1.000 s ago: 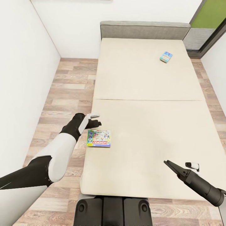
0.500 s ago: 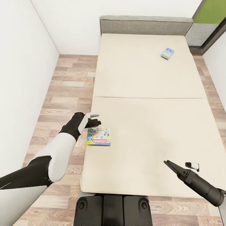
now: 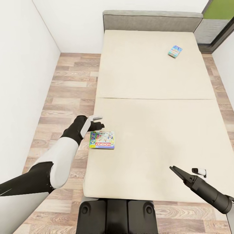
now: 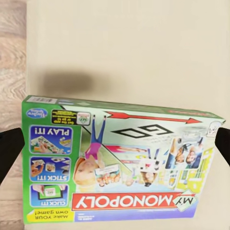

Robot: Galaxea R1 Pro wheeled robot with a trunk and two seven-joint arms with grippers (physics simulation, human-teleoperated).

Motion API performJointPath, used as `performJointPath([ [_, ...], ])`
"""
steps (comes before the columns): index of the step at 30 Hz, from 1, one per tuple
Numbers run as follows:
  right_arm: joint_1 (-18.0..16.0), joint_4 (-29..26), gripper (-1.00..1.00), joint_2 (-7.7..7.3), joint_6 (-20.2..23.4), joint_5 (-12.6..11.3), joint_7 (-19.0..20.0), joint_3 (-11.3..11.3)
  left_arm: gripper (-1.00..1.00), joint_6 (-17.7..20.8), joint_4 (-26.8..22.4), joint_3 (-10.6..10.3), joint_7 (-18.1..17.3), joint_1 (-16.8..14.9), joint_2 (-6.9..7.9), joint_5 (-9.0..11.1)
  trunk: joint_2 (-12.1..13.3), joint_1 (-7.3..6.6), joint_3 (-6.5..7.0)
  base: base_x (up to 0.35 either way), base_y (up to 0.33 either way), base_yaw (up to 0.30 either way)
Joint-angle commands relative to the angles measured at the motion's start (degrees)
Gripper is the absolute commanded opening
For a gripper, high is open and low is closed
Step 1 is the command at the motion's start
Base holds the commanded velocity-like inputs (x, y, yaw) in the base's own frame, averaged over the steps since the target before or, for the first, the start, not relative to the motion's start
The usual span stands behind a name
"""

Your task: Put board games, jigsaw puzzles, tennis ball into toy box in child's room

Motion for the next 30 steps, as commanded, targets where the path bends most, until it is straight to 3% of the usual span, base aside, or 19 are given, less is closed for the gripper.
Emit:
performJointPath([
  [1,-0.02,-0.01,1.00,-0.01,0.33,-0.13,0.06,-0.02,1.00,0.29,-0.28,0.36,0.19,-0.03,-0.08,0.01,-0.09,0.03,-0.16,0.000,0.000,0.000],
  [30,-0.02,-0.01,1.00,-0.01,0.26,-0.10,0.14,-0.01,1.00,3.67,-8.51,0.33,0.10,-0.03,-0.08,0.01,-0.09,0.03,-2.83,0.000,0.000,0.000],
])
